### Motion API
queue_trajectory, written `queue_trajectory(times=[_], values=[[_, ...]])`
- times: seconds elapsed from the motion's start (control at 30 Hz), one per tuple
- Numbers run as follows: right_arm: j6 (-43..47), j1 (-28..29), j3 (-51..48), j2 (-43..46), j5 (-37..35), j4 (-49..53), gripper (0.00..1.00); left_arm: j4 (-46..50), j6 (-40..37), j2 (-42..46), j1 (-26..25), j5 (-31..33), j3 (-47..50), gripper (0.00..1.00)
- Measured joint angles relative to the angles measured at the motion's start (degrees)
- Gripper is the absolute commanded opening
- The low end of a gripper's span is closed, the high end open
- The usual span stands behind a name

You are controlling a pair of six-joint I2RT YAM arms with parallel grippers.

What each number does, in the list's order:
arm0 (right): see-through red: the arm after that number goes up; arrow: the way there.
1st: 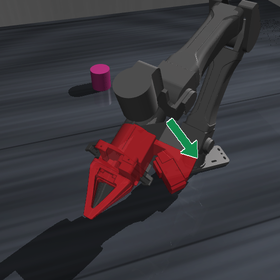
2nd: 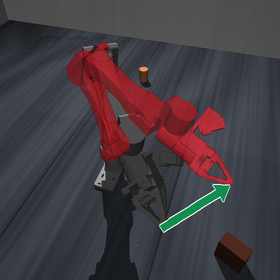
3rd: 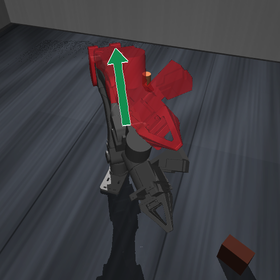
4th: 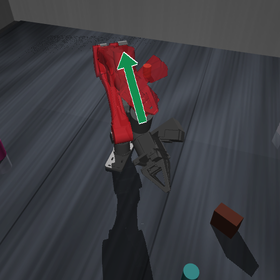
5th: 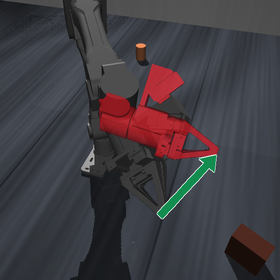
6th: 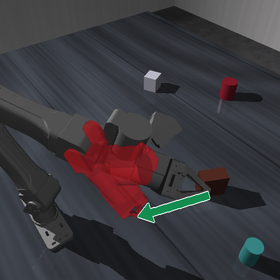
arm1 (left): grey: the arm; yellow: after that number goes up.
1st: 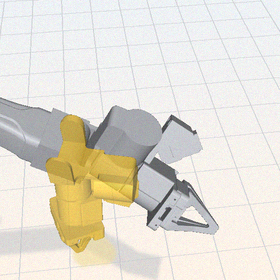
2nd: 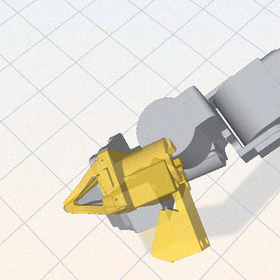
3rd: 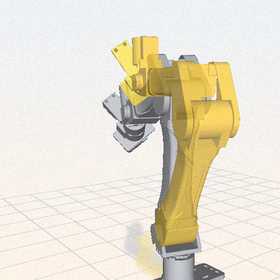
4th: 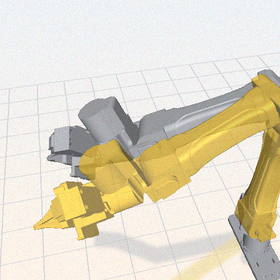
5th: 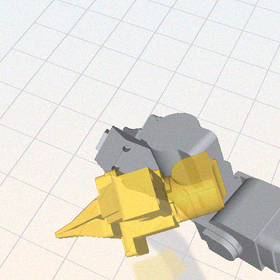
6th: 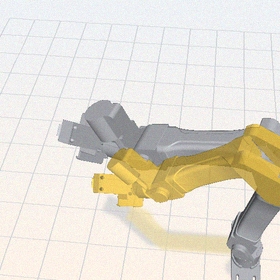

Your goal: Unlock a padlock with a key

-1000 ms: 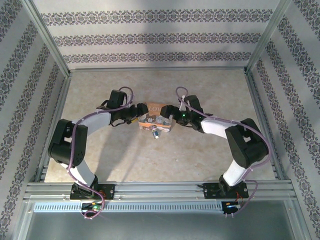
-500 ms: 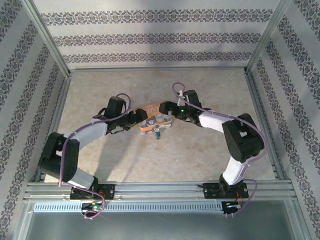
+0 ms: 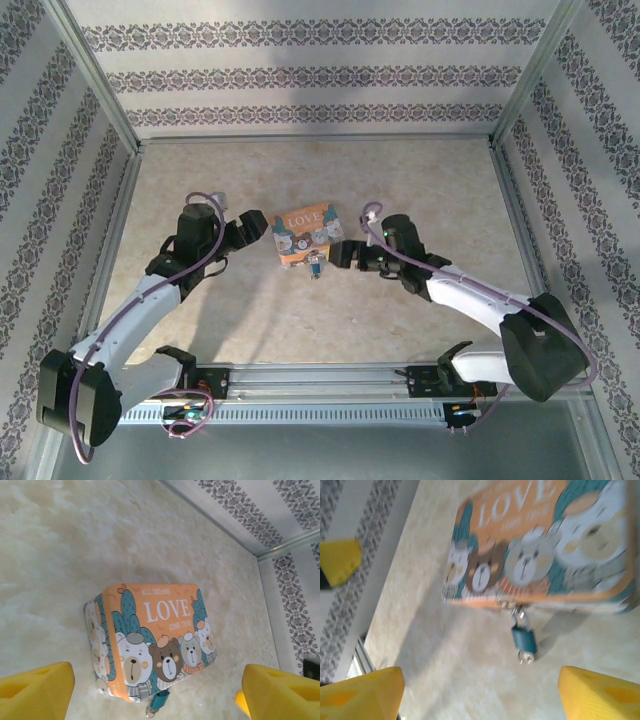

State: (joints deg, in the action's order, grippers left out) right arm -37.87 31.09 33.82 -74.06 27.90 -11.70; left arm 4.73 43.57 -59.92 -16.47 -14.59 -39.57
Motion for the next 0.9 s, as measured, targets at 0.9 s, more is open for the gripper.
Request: queue_trajectory(times=[0.9], values=[[-3.8,6.7,2.3,-24.4,-8.1,-16.7,0.47,-0.2,3.0,0.3,0.1,2.5,5.2,0.88]])
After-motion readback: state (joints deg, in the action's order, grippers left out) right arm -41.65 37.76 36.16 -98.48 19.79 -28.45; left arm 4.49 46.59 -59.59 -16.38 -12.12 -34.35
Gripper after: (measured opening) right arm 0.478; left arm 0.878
